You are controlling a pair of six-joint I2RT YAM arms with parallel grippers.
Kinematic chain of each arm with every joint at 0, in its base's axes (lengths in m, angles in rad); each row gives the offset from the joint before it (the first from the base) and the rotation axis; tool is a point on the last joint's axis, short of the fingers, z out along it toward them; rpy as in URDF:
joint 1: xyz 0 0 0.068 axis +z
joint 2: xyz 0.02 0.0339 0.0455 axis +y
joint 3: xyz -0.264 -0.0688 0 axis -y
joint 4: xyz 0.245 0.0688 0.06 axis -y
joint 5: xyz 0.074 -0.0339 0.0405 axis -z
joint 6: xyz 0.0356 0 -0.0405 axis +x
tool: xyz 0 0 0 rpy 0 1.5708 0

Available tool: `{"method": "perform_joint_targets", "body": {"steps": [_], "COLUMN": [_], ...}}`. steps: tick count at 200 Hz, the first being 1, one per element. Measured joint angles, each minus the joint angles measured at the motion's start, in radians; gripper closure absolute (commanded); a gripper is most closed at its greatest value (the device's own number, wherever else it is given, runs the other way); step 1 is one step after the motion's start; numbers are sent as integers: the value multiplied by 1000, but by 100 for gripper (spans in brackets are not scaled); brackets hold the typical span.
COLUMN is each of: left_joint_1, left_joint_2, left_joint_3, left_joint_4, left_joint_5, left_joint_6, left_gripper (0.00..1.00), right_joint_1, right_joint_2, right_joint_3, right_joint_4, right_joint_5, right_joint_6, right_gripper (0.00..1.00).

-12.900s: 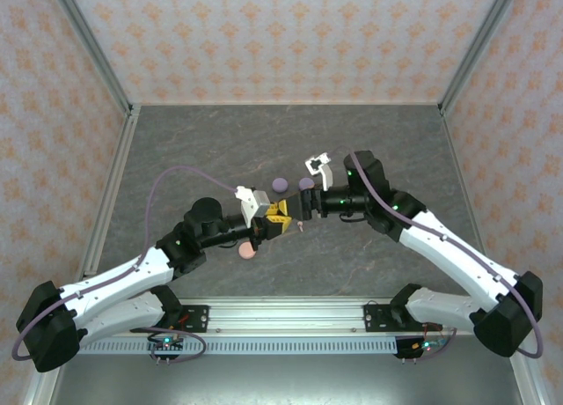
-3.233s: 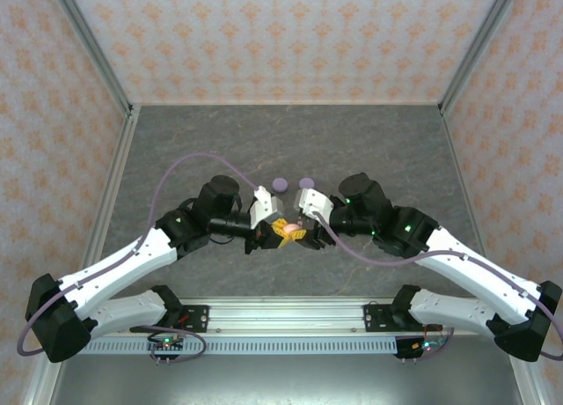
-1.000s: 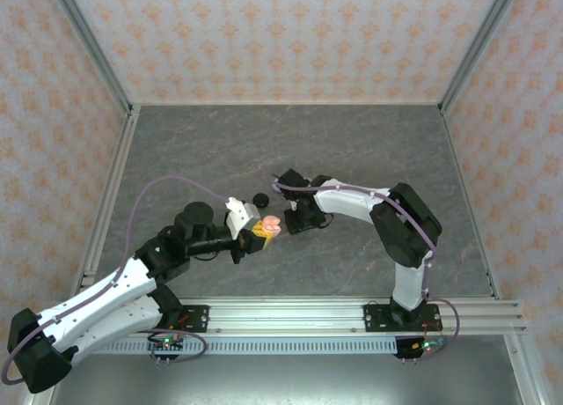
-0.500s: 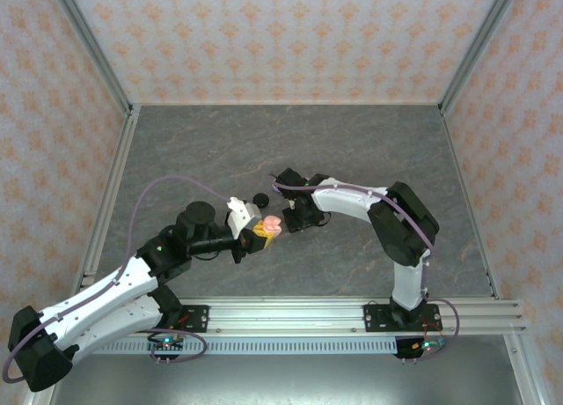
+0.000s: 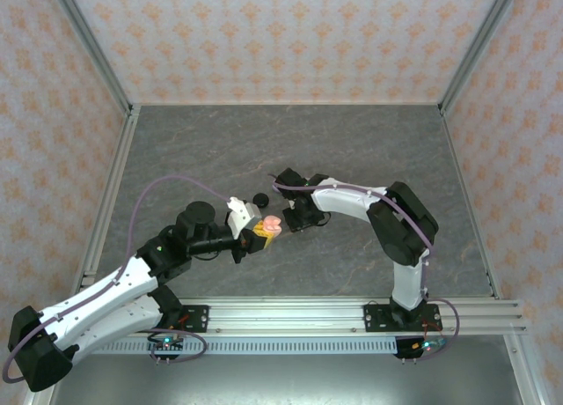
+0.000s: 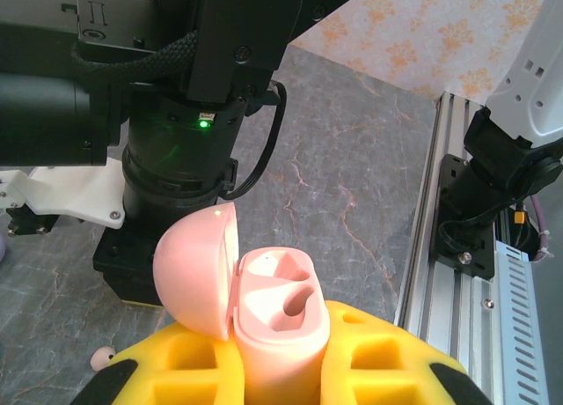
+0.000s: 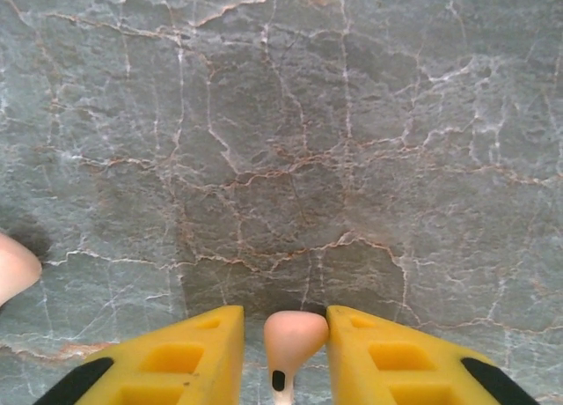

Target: Insert the wireless bluetooth earbuds into the charging case

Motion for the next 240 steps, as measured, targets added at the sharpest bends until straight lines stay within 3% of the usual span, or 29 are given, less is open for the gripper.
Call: {"method": "perform_joint_targets", "body": {"steps": [69, 132, 166, 240], "left_joint_1": [0, 0, 0, 0], "left_joint_2": [0, -14, -13, 20], "left_joint_3": [-2, -37, -47, -47], "left_joint_4": [16, 136, 202, 269], "left_joint_5": [-32, -125, -170, -177], "left_joint_6": [-6, -19, -19, -19], "left_gripper": [100, 100, 100, 100], "right_joint_1": [0, 0, 16, 163], "right_joint_2": [-77, -594, -772, -758], "right_joint_3": [-40, -72, -105, -109], "right_joint_4": [21, 106, 145, 222], "right_joint_5": [-3, -3, -13, 17], "right_joint_6": [19, 129, 201, 254], "right_gripper": [77, 77, 78, 78]}}
